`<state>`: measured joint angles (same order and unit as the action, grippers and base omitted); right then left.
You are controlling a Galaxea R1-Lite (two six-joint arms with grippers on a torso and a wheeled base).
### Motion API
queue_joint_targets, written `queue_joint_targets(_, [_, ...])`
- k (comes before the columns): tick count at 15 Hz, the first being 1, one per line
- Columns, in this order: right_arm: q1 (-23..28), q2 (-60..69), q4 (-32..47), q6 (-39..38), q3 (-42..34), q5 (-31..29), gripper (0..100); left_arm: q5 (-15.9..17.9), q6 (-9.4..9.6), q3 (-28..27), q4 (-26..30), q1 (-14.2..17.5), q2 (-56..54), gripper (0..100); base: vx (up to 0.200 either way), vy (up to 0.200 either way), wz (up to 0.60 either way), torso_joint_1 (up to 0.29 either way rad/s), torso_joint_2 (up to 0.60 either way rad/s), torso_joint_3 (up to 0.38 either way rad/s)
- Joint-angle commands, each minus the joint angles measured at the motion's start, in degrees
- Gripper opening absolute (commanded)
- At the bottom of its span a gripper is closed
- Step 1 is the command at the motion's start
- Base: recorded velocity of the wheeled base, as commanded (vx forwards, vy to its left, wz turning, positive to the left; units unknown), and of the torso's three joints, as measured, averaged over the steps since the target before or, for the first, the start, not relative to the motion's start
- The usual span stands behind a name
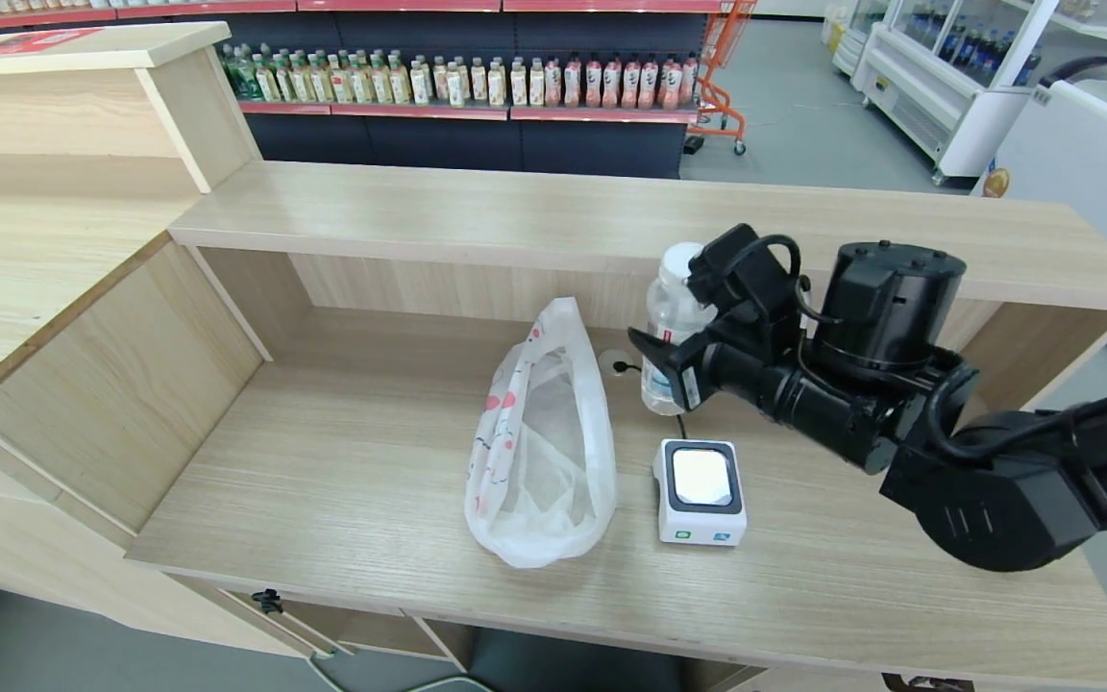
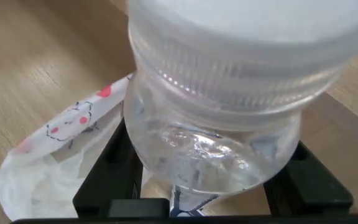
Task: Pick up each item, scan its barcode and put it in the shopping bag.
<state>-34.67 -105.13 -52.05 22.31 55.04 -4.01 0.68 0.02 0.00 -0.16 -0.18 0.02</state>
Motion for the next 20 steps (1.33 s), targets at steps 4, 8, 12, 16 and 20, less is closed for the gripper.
queue_joint_targets(4, [-2.95, 0.37, 0.64, -10.00, 0.51, 0.23, 0, 0.02, -0.20, 0.00, -0.02, 0.01, -0.02, 100, 0.000, 0.150, 0.00, -0.004, 0.00, 0.004])
queue_joint_targets(8, [-5.76, -3.41, 0.02, -9.39, -0.20, 1.46, 0, 0.02, 0.06, 0.00, -0.02, 0.01, -0.02, 100, 0.000, 0.150, 0.00, 0.015, 0.01, 0.001])
queue_joint_targets(12, [-6.46, -11.32, -10.00, -3.24, -2.83, -2.84, 0, 0.02, -0.02, 0.00, -0.02, 0.01, -0.02, 100, 0.000, 0.000, 0.00, 0.000, 0.00, 0.000])
queue_joint_targets(16, [-10.07, -18.71, -20.90, -1.74, -4.85, -5.66, 0, -0.07, -0.02, 0.00, -0.02, 0.01, -0.02, 100, 0.000, 0.000, 0.00, 0.000, 0.00, 0.000])
queue_joint_targets(20, [-10.77, -20.99, -21.07, -1.74, -4.33, -6.36, 0, -0.07, -0.02, 0.00, -0.02, 0.01, -0.02, 100, 0.000, 0.000, 0.00, 0.000, 0.00, 0.000])
